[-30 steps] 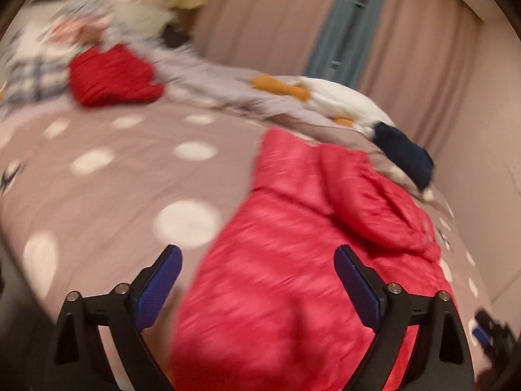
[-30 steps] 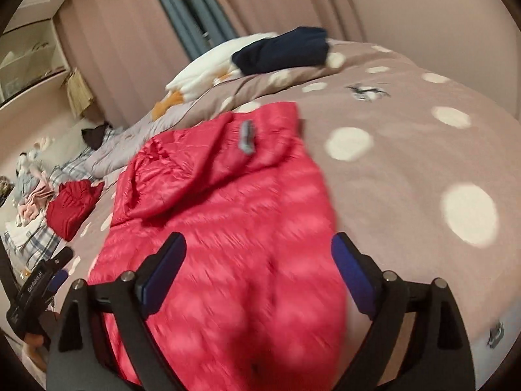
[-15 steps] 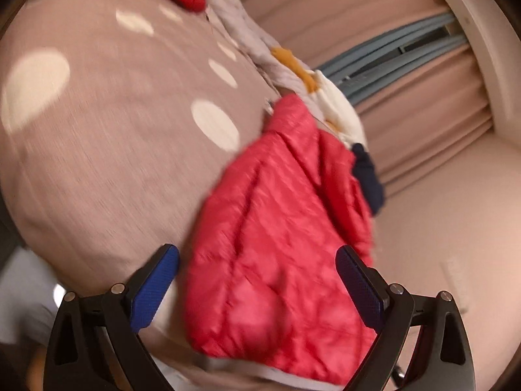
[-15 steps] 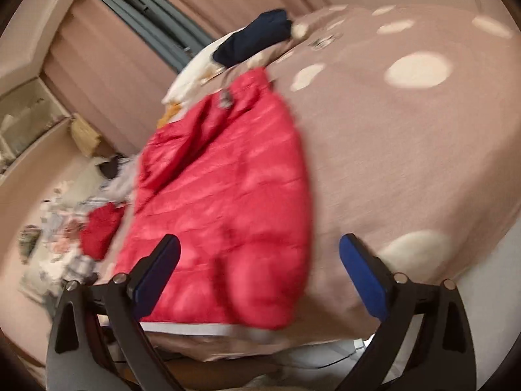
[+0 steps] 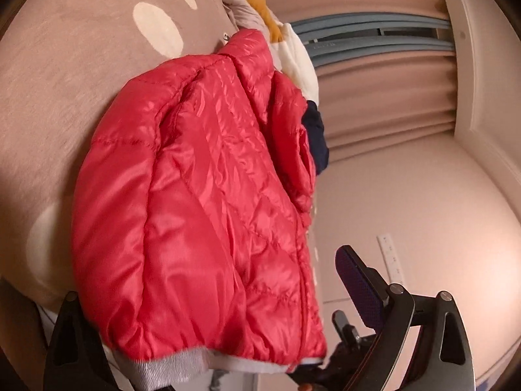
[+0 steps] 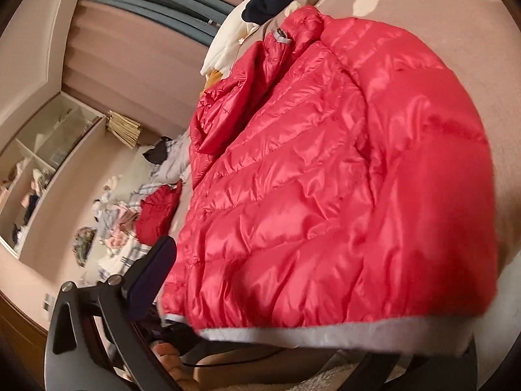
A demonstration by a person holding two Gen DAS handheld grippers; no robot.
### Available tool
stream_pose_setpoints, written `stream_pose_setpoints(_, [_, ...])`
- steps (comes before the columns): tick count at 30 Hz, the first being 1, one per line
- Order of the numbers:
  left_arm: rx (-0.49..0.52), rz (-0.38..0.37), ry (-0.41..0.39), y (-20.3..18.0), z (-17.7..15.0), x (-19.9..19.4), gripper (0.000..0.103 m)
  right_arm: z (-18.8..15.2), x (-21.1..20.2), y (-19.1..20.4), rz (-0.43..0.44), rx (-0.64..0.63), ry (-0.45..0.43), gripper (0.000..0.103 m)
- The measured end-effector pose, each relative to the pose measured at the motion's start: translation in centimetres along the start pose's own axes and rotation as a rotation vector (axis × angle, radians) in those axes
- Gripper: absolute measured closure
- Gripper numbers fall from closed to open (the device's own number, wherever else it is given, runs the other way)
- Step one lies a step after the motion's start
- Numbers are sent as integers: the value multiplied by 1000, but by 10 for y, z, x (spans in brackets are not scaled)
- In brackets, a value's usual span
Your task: Fold large clothes
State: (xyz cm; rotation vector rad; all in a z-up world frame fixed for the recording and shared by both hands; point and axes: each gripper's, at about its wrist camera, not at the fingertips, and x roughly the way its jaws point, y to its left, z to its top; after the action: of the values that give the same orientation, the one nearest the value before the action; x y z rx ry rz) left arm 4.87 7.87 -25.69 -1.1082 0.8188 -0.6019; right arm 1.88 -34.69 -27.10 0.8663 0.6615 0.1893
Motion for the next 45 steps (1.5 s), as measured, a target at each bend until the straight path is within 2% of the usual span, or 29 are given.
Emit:
stream_pose_setpoints(3, [31, 37, -18, -5, -1, 2, 11, 3, 2, 0, -8, -12, -12, 0])
stream_pose_setpoints(7, [120, 104, -19, -16, -5, 7, 11, 6, 4, -5, -6, -10, -28, 2])
stream_pose_setpoints(11, [153, 141, -28, -17, -11, 8, 11, 5, 6, -3, -41, -55, -38, 3])
stream_pose_setpoints(14, [158, 205, -56, -15, -13, 7, 31, 4, 9, -1, -77, -83, -54, 9])
stream_pose_setpoints(16, [173, 294, -67, -13, -6, 14, 63, 3, 10, -1, -102, -93, -63, 19])
stream_pose_setpoints(17, [178, 325, -70, -9, -4, 15, 68, 4, 11, -2, -129, -98, -65, 24])
stream_pose_setpoints(19, [171, 324, -77, -6, -2, 16, 73, 6, 12, -5, -184, -118, -69, 52])
stream_pose_setpoints(22, [191, 352, -89, -7, -6, 16, 76, 7, 13, -13, -214, -132, -77, 75])
stream_pose_setpoints(30, [211, 374, -113, -7, -9, 15, 78, 5, 16, -10, -270, -210, -83, 79])
stream_pose_setpoints(37, [279, 425, -135, -16, -13, 21, 78, 4, 17, -9, -274, -239, -83, 81])
stream_pose_setpoints(45, [310, 450, -142, -19, -13, 24, 79, 0, 18, -7, -284, -265, -93, 82])
